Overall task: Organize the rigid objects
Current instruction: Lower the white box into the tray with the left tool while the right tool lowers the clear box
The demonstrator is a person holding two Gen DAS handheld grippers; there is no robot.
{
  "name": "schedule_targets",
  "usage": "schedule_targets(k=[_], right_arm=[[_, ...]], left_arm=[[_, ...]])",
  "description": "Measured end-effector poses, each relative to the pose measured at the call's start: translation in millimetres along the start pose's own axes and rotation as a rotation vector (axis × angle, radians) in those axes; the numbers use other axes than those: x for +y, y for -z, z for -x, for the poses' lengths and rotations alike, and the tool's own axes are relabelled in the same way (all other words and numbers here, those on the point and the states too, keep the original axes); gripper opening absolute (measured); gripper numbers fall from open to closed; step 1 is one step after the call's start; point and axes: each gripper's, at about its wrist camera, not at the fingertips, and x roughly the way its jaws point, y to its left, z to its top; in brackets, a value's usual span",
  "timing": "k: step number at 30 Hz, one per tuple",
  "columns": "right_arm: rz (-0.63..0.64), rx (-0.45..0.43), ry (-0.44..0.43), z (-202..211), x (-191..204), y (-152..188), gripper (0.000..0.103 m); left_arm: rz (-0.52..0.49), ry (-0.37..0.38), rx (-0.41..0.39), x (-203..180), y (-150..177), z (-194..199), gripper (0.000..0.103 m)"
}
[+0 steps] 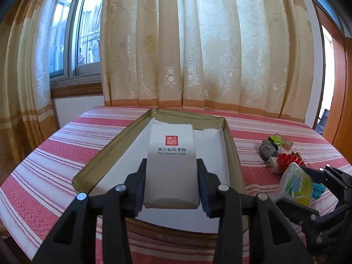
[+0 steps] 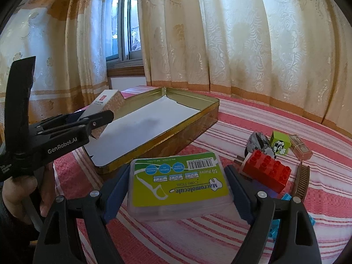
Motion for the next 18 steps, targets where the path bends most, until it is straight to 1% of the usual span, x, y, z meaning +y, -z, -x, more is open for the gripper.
schedule_targets(k=[4, 7, 10, 13, 15, 18], right_arm=[[0.002, 0.003, -0.002, -0.9, -2.9, -13.9, 0.086], [0.012, -0.02, -0.002, -1.5, -3.1, -35.9, 0.086], [0.043, -0.033, 0.014, -9.2, 1.1, -57.2, 0.086], [0.046, -0.018, 0.011, -30.4, 2.1, -78.3, 0.086], [0.051, 0.001, 0.021, -48.2, 3.1, -89.8, 0.086], [0.034, 0.046, 0.013, -78.1, 2.2, -103.1, 0.086]], left_arm=[[-0.02, 0.001, 0.003, 2.2, -14.7, -0.5, 0.04], [-0.044, -0.01, 0.034, 3.5, -28.3, -7.4, 0.04], [-0.059, -0.015, 0.075, 6.5, -43.0, -23.9, 0.04], [-0.076, -0.032, 0.098, 10.4, -54.2, -38.6, 0.04], [-0.063, -0.02, 0.136, 15.8, -62.4, -52.2, 0.04], [-0.074, -0.038, 0.182, 19.2, -69.1, -69.0, 0.04]])
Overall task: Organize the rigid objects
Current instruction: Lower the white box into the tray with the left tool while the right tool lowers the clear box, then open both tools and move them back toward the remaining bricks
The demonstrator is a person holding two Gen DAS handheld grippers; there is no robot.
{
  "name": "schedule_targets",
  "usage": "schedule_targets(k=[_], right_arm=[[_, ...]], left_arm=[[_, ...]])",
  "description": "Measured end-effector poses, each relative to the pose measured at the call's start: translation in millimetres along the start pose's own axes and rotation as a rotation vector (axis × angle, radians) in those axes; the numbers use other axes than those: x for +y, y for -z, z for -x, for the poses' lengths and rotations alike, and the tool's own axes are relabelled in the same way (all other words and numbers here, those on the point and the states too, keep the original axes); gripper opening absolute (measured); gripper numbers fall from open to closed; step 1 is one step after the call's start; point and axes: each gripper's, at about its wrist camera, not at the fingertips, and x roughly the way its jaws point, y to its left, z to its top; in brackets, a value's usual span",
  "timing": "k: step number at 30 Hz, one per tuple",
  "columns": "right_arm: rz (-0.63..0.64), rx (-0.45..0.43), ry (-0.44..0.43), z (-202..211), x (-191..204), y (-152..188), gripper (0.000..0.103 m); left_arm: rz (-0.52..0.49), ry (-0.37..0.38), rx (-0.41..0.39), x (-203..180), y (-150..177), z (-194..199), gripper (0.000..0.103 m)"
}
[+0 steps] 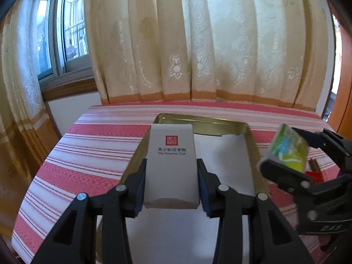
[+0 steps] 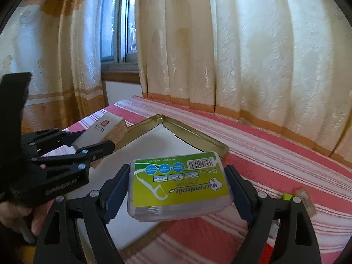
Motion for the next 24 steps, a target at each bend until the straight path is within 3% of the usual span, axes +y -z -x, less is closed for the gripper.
schedule_targets(k=[6, 10, 13, 18, 21, 24], right_arm=[[-0.016, 0.068, -0.006, -45.3, 5.4, -7.1, 0.086], [-0.052, 0.127, -0.036, -67.5, 2.5, -3.8, 0.086], [-0.077, 0.132, -0.029, -67.5, 1.0, -0.3, 0.087], [-0.111, 0.086, -0.012, -36.1, -1.2, 3.3, 0.09], [-0.136, 0.05, -0.033, -13.1, -7.0, 7.7, 0.091], [-0.162, 0.031, -0.057, 6.9, -15.1, 13.7, 0.091]], left_arm=[[-0.042, -0.078, 0.051, 2.6, -4.7, -22.9, 0.04], [-0.018, -0.079, 0.091, 10.5, -6.2, -33.4, 0.043], [-0.02, -0.106, 0.09, 10.4, -3.3, -29.4, 0.058], [0.003, -0.117, 0.008, 10.4, 1.8, 1.1, 0.086], [0.032, -0.117, -0.04, 4.9, 9.3, 22.0, 0.095], [0.065, -0.083, -0.066, -3.5, 17.8, 39.0, 0.097]])
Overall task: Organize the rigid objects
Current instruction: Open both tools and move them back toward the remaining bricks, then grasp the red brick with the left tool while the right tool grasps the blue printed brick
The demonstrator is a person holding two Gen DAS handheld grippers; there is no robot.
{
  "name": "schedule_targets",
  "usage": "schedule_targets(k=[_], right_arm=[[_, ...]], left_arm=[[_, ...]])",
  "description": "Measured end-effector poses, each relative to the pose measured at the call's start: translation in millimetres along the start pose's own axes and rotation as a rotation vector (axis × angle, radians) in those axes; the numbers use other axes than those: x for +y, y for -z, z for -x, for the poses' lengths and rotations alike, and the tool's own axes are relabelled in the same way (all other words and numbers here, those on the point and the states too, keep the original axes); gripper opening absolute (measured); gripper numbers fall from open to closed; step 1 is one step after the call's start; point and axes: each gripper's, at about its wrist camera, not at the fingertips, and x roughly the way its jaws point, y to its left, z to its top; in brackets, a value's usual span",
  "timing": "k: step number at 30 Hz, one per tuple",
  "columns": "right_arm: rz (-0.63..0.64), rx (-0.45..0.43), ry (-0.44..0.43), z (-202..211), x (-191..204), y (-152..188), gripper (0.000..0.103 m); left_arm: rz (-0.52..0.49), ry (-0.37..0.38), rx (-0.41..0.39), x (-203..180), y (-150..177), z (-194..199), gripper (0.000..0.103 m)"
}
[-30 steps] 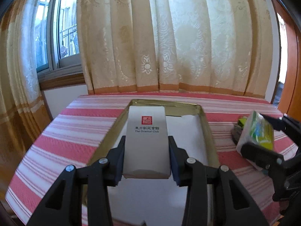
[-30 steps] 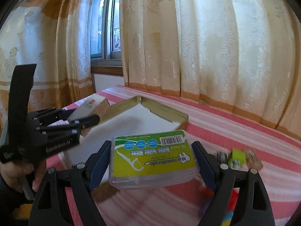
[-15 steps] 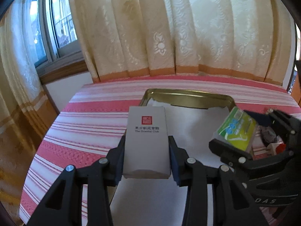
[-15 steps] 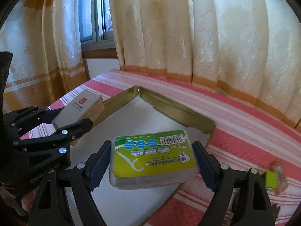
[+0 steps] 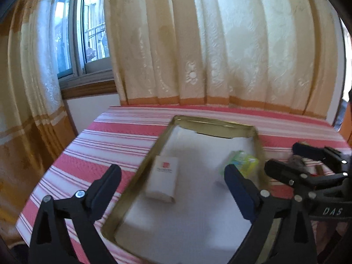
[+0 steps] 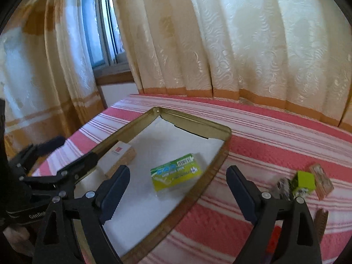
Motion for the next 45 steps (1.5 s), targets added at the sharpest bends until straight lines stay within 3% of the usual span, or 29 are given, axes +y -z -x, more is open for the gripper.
schedule_targets(k=[3, 7, 12, 16, 28, 36, 37, 39, 40, 45], right_arm=[[0.014, -0.017, 0.007, 23.9, -9.2, 11.9, 0.091], [0.022, -0.058, 0.08, 65.9, -36.1, 42.8, 0.091], [-0.006, -0.073, 0.195, 111.0, -84.8, 84.9, 0.091], [-0.075, -0.042, 0.203, 128.0, -119.5, 105.0, 0.091], [-0.065, 0.034, 0.096, 110.9, -128.0, 117.5, 0.091], [0.0, 0.089, 0.135, 95.9, -119.7, 119.2, 0.09], [0.008, 0.11, 0.134, 92.5, -118.8, 119.3, 0.088], [0.018, 0.156, 0.125, 84.4, -118.0, 119.9, 0.056], [0.024, 0.177, 0.113, 80.7, -117.7, 121.1, 0.048], [0.024, 0.136, 0.097, 88.0, -117.9, 123.6, 0.044]], left_arm=[[0.005, 0.028, -0.031, -11.6, 8.6, 17.9, 0.101], [0.003, 0.07, -0.067, -38.6, 22.8, 38.3, 0.103], [-0.065, 0.156, -0.066, -87.3, 43.7, 52.1, 0.103], [-0.123, 0.187, -0.035, -121.8, 54.2, 46.2, 0.103], [-0.161, 0.191, 0.028, -150.9, 61.4, 26.4, 0.103], [-0.163, 0.195, 0.056, -156.1, 61.9, 17.4, 0.103], [-0.163, 0.197, 0.058, -157.1, 61.7, 17.0, 0.103], [-0.167, 0.199, 0.059, -159.3, 61.3, 16.5, 0.103], [-0.169, 0.199, 0.06, -160.2, 61.0, 16.0, 0.103], [-0.17, 0.209, 0.064, -165.7, 57.7, 13.4, 0.103]])
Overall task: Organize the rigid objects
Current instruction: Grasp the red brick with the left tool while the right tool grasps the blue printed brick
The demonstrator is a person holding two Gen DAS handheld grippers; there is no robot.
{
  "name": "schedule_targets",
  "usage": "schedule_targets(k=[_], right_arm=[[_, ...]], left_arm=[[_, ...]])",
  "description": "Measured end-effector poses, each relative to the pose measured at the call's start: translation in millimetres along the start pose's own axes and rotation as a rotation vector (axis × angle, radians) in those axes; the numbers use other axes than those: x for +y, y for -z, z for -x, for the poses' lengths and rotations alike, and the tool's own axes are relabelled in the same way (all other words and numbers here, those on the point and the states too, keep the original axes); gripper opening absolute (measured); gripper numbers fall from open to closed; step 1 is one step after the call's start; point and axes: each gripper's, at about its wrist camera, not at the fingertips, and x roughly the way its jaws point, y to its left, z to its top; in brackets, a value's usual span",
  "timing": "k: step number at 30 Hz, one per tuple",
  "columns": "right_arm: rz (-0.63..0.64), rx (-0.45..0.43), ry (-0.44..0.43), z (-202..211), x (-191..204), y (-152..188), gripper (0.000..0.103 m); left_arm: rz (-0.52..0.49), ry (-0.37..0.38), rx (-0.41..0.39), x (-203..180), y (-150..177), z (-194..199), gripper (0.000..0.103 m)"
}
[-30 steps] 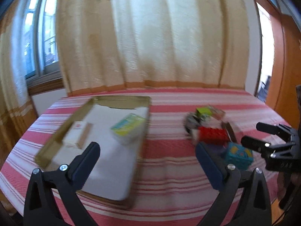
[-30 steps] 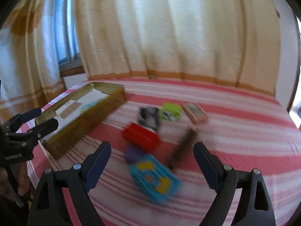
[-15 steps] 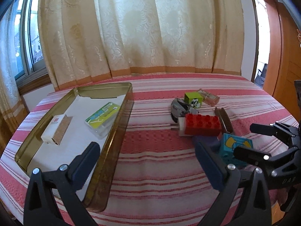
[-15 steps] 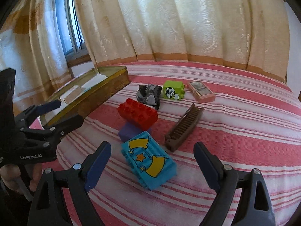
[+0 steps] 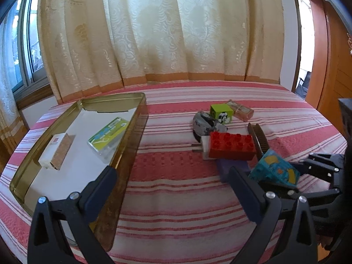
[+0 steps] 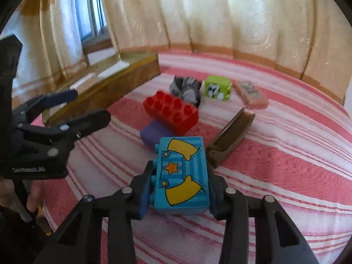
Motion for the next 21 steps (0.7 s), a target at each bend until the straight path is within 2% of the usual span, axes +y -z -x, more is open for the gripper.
schedule_targets(k=[3, 6, 10, 14, 21], right_arm=[[-0.064, -0.086, 0.022, 15.4, -10.1, 3.1, 0.044], [-0.135, -0.144, 0.1, 26.5, -20.2, 4.9, 0.044], [-0.241, -0.141, 0.159, 31.2, -41.4, 5.3, 0.044], [-0.316, -0.144, 0.2, 36.7, -65.1, 7.2, 0.044], [-0.321, -0.161, 0.192, 40.9, -65.6, 8.2, 0.044]], left_arm=[[0.006, 0.01, 0.004, -3.9, -3.7, -3.4, 0.103], [-0.001, 0.018, 0.004, -12.5, -7.4, -7.0, 0.103], [-0.03, 0.043, 0.005, -30.5, -12.6, -13.5, 0.103], [-0.039, 0.104, 0.03, -46.5, -18.8, -23.0, 0.103], [-0.045, 0.142, 0.107, -61.1, -22.2, -45.9, 0.103]])
